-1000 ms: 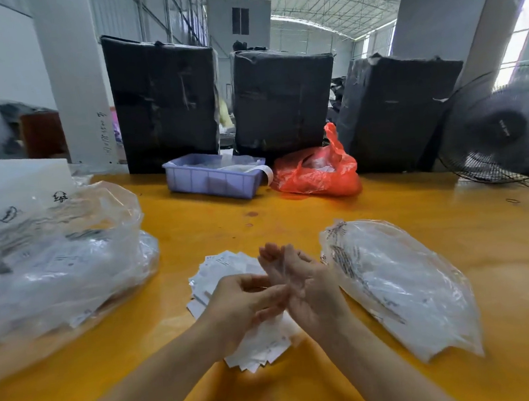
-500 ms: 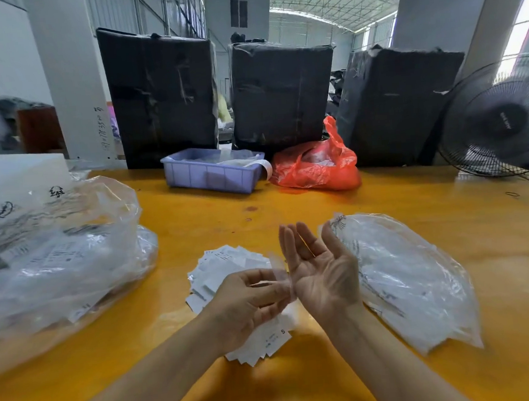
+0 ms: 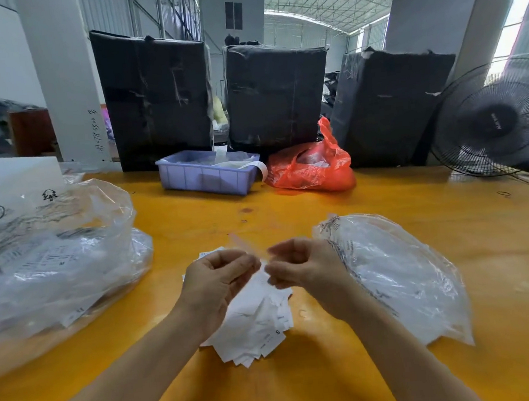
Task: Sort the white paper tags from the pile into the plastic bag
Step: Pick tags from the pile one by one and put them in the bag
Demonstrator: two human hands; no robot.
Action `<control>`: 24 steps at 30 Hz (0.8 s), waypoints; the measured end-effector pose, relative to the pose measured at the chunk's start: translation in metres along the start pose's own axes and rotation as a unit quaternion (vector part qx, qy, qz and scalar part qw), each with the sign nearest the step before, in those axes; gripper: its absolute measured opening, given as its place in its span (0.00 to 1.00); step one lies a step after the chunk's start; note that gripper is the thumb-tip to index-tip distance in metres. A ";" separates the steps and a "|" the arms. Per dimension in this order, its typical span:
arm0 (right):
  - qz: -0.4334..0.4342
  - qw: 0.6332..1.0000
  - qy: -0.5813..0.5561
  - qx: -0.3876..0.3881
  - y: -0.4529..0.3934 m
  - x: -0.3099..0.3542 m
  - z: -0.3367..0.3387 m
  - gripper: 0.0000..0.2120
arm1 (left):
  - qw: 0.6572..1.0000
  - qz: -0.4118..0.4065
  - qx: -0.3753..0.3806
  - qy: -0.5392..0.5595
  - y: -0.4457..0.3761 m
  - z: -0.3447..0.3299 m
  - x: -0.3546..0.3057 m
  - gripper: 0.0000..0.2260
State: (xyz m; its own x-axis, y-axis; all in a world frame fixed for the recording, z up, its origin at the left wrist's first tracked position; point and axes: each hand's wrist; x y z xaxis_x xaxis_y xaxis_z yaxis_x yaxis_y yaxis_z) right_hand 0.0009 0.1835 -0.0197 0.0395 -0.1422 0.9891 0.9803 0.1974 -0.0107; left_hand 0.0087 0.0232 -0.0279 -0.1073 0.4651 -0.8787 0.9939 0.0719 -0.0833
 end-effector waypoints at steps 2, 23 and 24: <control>0.012 0.998 -0.018 -0.065 -0.003 0.002 0.008 0.08 | 1.000 -0.007 -0.005 -0.009 -0.001 0.001 0.000 0.08; -0.194 0.697 0.583 -0.370 0.008 0.009 0.082 0.13 | 0.981 -0.019 0.008 -0.191 -0.005 0.015 -0.013 0.06; -0.197 0.696 0.595 -0.350 0.007 0.009 0.081 0.14 | 0.980 -0.018 0.010 -0.197 -0.004 0.014 -0.014 0.07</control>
State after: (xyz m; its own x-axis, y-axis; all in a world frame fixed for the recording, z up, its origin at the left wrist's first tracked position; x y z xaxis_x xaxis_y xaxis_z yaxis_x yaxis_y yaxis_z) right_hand -0.0072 0.2622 0.0010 -0.5351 -0.8364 0.1187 0.7980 -0.5466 -0.2537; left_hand 0.0061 0.0039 -0.0223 -0.1283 0.0852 -0.9881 0.9904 0.0627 -0.1232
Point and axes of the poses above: each hand's wrist, its own y-axis away from the middle knuckle, its own z-axis out of the back of the hand, x = y × z, and after that the axes turned 8 degrees about -z, right-handed
